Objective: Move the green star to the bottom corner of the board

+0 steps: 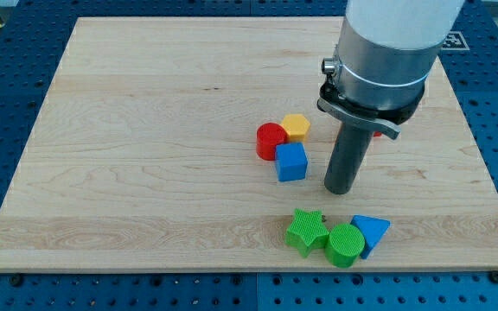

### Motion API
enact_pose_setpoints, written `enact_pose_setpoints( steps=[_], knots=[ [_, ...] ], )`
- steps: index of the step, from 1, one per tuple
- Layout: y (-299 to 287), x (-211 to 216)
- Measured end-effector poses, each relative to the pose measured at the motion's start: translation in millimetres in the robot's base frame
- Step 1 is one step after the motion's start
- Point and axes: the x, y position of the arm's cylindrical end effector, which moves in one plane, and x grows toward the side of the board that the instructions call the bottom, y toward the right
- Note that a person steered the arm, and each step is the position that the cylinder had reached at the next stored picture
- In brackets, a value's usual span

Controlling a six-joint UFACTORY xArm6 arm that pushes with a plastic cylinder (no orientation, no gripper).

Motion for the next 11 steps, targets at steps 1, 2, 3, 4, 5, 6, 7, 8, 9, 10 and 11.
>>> enact_pose_setpoints(
  steps=[1,2,3,4,5,6,7,8,9,10,11],
  knots=[
    [-1,15],
    [-5,29],
    [-19,30],
    [-23,36],
    [-23,37],
    [-23,39],
    [-23,43],
    [-25,43],
    [-30,43],
    [-30,43],
    [-30,44]
  ],
)
